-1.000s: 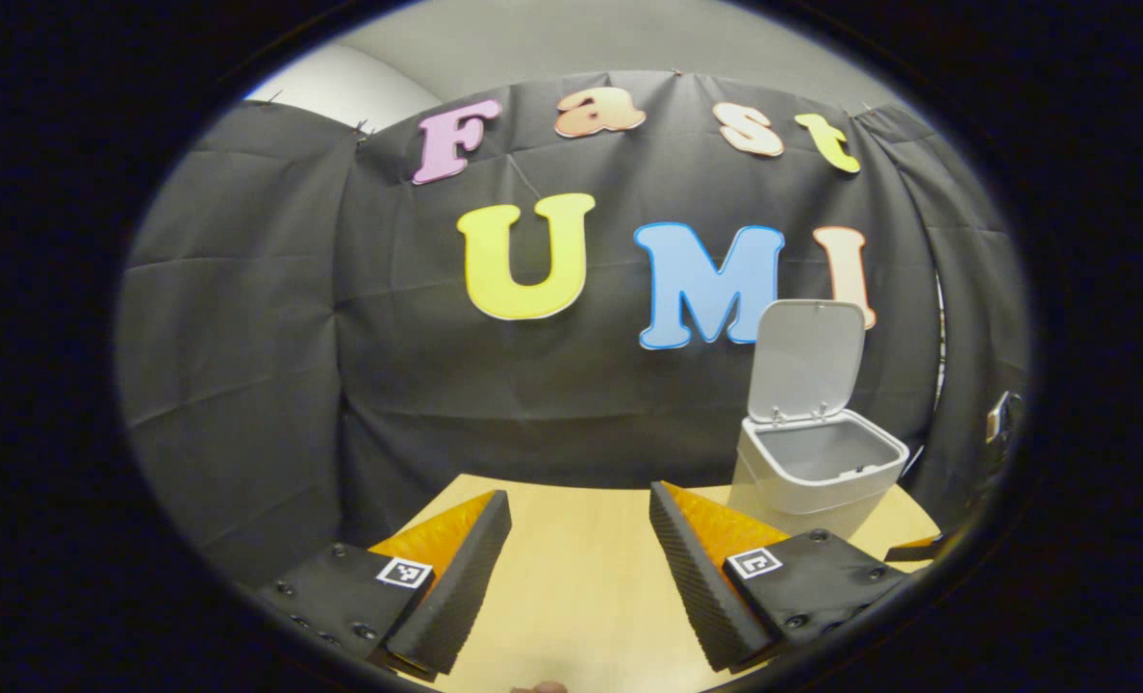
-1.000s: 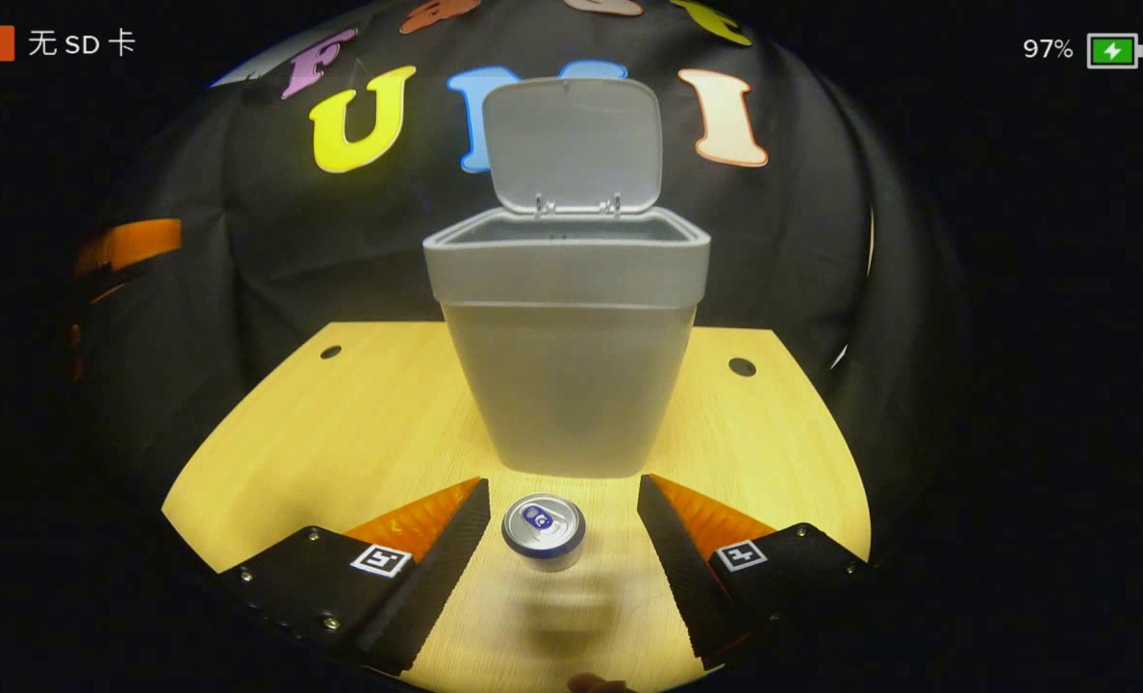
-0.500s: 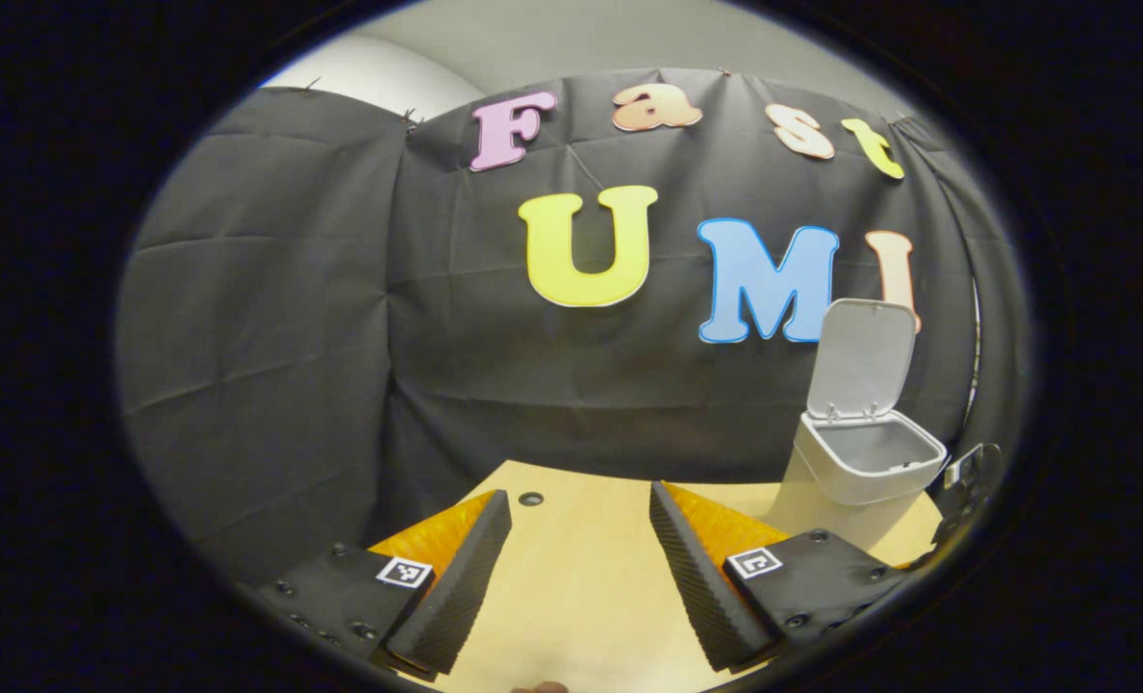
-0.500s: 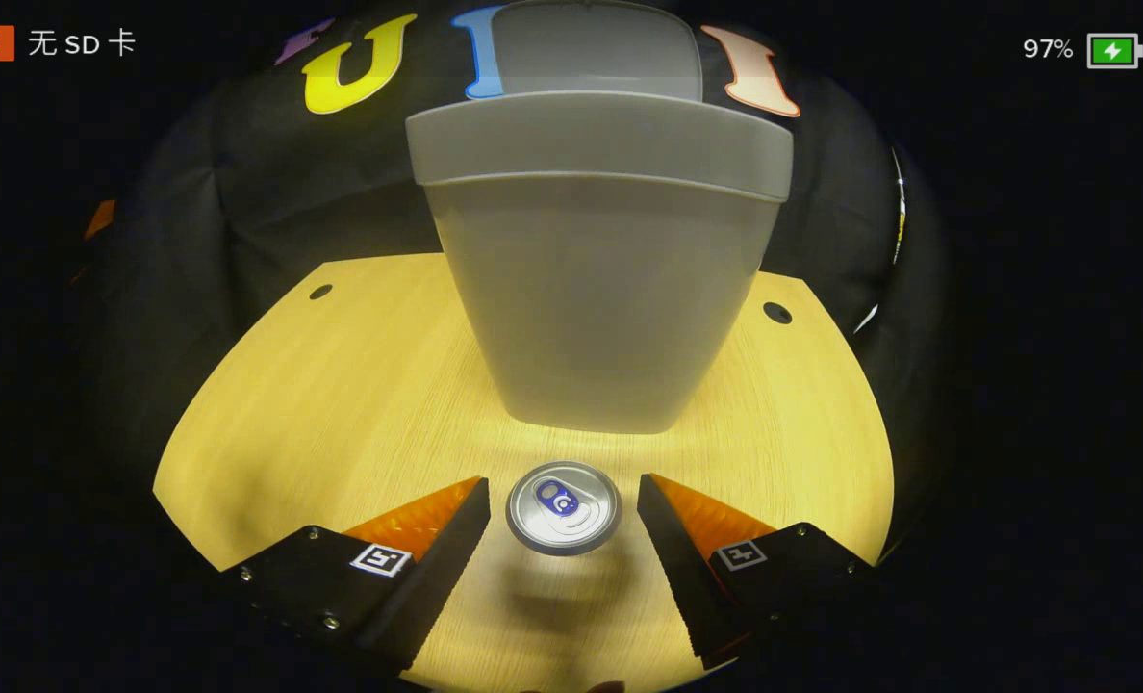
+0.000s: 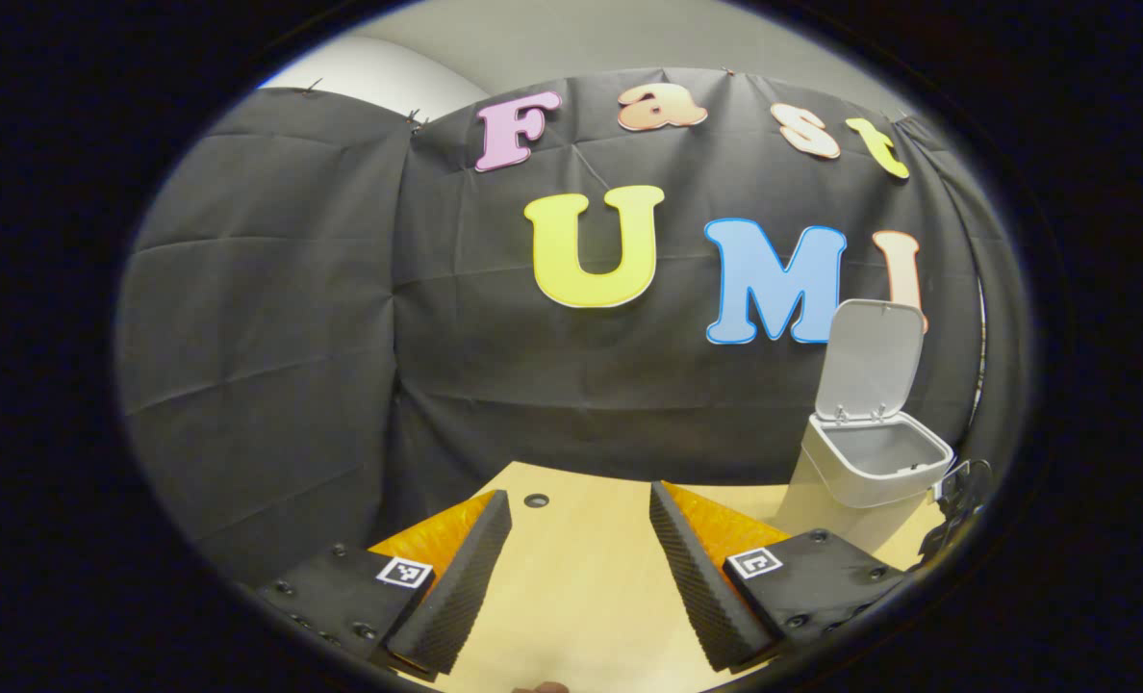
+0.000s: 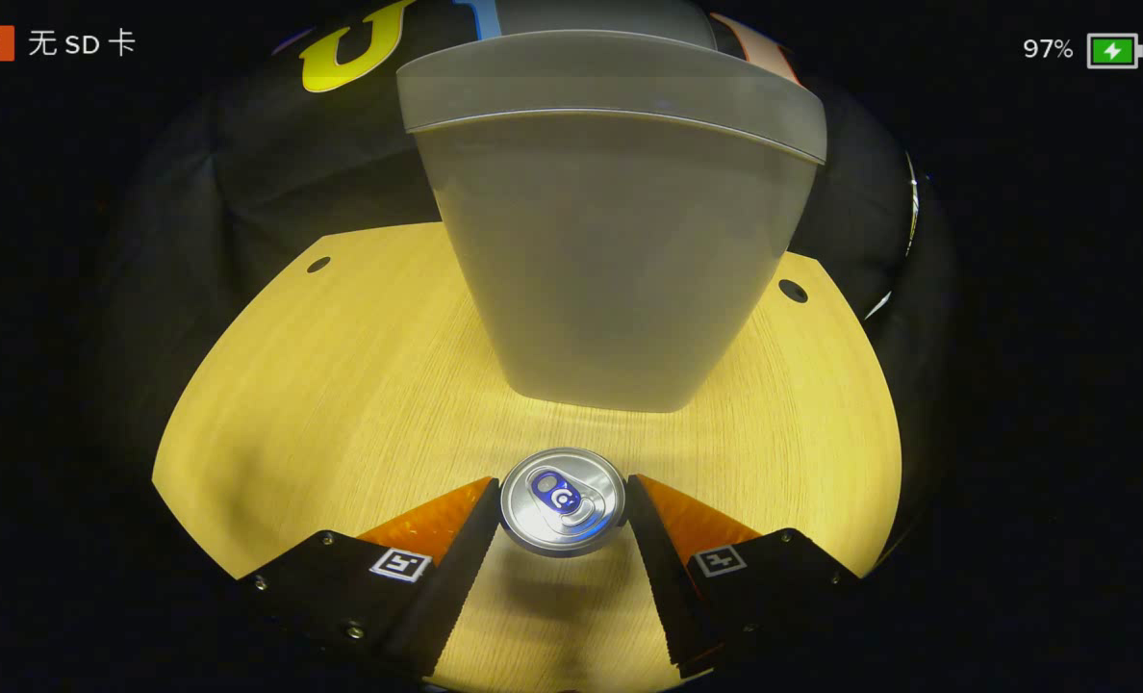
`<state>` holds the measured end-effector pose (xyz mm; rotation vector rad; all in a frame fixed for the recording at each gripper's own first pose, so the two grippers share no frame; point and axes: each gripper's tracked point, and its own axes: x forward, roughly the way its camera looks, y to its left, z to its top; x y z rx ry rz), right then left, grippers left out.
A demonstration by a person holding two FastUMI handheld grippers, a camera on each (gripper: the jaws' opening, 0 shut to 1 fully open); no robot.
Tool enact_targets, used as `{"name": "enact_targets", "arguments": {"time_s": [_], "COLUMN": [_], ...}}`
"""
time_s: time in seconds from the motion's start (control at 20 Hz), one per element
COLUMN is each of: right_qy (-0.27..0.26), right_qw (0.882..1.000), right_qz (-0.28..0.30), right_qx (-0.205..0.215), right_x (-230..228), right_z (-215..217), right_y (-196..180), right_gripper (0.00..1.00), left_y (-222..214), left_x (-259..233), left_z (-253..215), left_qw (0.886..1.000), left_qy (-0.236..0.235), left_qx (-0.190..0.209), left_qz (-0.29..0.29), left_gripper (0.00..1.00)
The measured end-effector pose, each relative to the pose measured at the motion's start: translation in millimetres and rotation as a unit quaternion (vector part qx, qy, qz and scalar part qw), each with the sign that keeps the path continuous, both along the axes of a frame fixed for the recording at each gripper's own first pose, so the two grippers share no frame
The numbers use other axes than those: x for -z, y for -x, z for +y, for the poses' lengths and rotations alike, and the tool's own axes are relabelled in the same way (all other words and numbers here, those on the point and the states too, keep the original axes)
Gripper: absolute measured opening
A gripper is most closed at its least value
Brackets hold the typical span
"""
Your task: Press the lid of the desktop garbage bin to open it, pick up the crumpled paper on the desktop and throw it into the bin, then pick up the pop can on the desktop and drop it into the bin, and finally close the garbage bin lid.
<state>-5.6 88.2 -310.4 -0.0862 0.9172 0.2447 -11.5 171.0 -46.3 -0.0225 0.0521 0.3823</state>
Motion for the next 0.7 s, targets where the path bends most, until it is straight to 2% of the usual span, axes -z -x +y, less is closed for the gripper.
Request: {"name": "enact_targets", "arguments": {"time_s": [0.3, 0.5, 0.7], "right_qy": [-0.017, -0.027, -0.052], "right_qw": [0.999, 0.994, 0.984], "right_qz": [-0.047, -0.103, -0.169], "right_qx": [-0.012, -0.024, -0.029], "right_x": [-44.2, -101.8, -171.9], "right_z": [6.7, 11.8, 22.3], "right_y": [11.5, 13.8, 11.7], "right_gripper": [0.83, 0.83, 0.83], "left_y": [-1.4, -2.0, -2.7], "left_x": [-3.5, -3.7, -5.1], "left_z": [-6.8, -11.9, -18.5], "left_qw": [1.0, 1.0, 1.0], "left_qy": [-0.005, -0.003, -0.003], "left_qx": [0.01, 0.019, 0.029], "left_qz": [0.0, 0.001, -0.001], "left_gripper": [1.0, 1.0, 1.0]}}
